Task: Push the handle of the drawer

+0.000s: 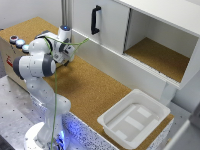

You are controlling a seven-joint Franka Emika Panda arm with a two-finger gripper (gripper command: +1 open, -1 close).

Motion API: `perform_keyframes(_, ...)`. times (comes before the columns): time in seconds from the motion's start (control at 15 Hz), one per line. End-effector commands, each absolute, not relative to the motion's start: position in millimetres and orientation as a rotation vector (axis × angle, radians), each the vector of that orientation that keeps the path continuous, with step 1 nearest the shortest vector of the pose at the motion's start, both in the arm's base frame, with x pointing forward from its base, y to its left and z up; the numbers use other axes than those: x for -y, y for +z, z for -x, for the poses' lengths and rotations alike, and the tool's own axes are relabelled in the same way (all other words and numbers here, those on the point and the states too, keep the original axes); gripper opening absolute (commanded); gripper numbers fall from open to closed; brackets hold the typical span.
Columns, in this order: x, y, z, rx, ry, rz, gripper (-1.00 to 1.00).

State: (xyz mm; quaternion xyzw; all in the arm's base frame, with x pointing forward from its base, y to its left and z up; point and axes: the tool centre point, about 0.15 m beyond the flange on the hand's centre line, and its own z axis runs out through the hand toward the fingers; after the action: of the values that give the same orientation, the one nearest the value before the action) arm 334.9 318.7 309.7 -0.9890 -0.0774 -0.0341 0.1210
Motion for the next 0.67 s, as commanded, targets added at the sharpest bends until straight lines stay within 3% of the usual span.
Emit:
perform_keyframes(0.0,-349.1,308.6,-295.6,0.188,-0.094,2.887,1.00)
perform_keyframes(0.6,-326.1,344.8,-277.1,0.107,-0.201,2.858,1.00)
